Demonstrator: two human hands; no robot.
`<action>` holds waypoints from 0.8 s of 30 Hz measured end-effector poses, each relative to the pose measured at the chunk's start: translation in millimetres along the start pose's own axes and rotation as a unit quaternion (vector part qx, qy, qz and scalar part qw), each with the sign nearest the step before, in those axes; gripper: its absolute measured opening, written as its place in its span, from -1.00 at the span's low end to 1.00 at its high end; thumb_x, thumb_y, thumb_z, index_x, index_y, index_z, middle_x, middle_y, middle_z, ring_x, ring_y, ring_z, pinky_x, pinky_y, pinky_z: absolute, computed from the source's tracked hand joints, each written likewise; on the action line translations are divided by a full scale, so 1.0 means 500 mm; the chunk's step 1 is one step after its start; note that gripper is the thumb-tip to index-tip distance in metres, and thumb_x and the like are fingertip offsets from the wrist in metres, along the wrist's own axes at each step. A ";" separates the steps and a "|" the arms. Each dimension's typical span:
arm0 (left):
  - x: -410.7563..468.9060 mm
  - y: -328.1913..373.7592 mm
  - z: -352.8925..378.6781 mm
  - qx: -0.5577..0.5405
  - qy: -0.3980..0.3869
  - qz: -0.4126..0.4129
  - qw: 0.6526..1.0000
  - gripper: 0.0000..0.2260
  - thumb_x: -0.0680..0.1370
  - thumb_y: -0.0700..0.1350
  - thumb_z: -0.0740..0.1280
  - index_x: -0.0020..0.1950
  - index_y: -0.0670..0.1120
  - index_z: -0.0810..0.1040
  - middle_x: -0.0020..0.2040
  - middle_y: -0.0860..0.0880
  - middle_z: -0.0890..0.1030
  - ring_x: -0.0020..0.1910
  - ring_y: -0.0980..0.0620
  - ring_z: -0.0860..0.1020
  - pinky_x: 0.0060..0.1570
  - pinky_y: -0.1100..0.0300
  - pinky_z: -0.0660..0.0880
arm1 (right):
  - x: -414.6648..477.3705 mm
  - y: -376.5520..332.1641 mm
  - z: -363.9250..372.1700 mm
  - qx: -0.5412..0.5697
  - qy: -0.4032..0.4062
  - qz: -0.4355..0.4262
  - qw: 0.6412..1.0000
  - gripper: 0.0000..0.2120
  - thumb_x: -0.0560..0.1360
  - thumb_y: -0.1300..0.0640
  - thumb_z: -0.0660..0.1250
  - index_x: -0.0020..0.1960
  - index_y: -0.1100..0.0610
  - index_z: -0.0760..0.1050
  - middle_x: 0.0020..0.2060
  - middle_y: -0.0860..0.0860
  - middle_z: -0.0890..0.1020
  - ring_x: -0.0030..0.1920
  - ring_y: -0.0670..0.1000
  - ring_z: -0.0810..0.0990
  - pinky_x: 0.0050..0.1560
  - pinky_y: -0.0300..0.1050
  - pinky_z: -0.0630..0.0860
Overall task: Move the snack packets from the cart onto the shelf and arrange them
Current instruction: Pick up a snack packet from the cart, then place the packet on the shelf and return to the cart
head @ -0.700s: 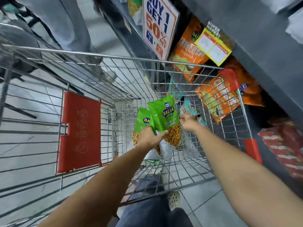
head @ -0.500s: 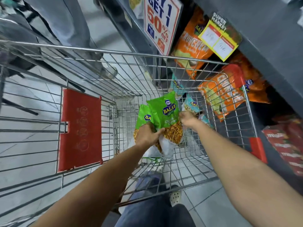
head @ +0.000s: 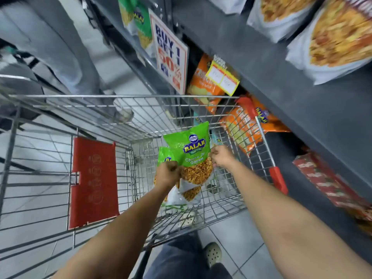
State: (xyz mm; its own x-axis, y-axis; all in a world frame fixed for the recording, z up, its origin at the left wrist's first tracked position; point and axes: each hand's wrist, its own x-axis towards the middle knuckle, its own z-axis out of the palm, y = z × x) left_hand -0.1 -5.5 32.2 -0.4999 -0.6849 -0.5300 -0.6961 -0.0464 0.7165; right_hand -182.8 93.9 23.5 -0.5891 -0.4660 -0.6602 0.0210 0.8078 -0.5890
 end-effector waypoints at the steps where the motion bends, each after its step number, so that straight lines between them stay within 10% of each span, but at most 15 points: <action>1: -0.005 0.010 -0.009 -0.030 0.009 0.011 0.999 -0.64 0.45 -0.22 0.42 -0.50 -0.08 0.39 -0.42 -0.17 0.47 -0.33 -0.01 0.47 -0.24 0.04 0.49 | -0.016 -0.008 -0.010 0.028 0.010 -0.003 1.000 -0.83 0.53 0.31 0.27 0.10 0.31 0.52 -0.21 0.10 0.52 -0.22 0.06 0.51 -0.04 0.05 0.55; 6: -0.040 0.101 -0.051 -0.060 0.030 0.078 0.995 -0.64 0.44 -0.23 0.44 -0.54 0.00 0.52 -0.55 0.07 0.50 -0.42 0.03 0.51 -0.21 -0.18 0.61 | -0.108 -0.048 -0.071 0.129 0.085 -0.038 0.987 -0.87 0.51 0.34 0.27 0.03 0.26 0.55 0.00 0.27 0.64 -0.09 0.15 0.60 0.08 0.20 0.57; 13: -0.102 0.258 -0.071 -0.094 0.046 0.165 0.981 -0.81 0.46 -0.17 0.43 -0.36 -0.09 0.57 -0.33 -0.24 0.64 -0.41 0.07 0.50 -0.17 -0.04 0.57 | -0.226 -0.093 -0.183 0.183 0.208 -0.111 0.954 -0.82 0.49 0.26 0.32 0.04 0.32 0.59 0.01 0.27 0.67 0.04 0.25 0.64 0.08 0.26 0.56; 18: -0.137 0.354 -0.068 -0.123 0.026 0.260 0.957 -0.81 0.47 -0.21 0.42 -0.34 -0.19 0.56 -0.54 0.11 0.51 -0.50 0.18 0.42 -0.41 0.30 0.40 | -0.313 -0.104 -0.255 0.224 0.304 -0.160 0.912 -0.88 0.44 0.23 0.38 -0.07 0.26 0.65 -0.13 0.20 0.72 -0.15 0.11 0.68 -0.01 0.19 0.61; 24: -0.184 0.511 0.024 -0.085 -0.017 0.391 0.917 -0.85 0.48 -0.13 0.41 -0.27 -0.15 0.61 -0.50 -0.11 0.50 -0.46 0.15 0.36 -0.39 0.20 0.33 | -0.423 -0.039 -0.384 0.268 0.411 -0.160 0.857 -0.91 0.47 0.23 0.37 -0.17 0.09 0.62 -0.21 0.15 0.68 -0.25 0.06 0.65 -0.24 -0.01 0.66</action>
State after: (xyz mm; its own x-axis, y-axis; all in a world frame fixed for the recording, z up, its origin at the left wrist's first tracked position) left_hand -138.3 54.5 258.6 -0.8293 -0.5345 0.1628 -0.0302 0.3338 0.9422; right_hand -213.6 246.2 264.2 -0.9991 -0.0432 -0.0034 -0.0098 0.3024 -0.9531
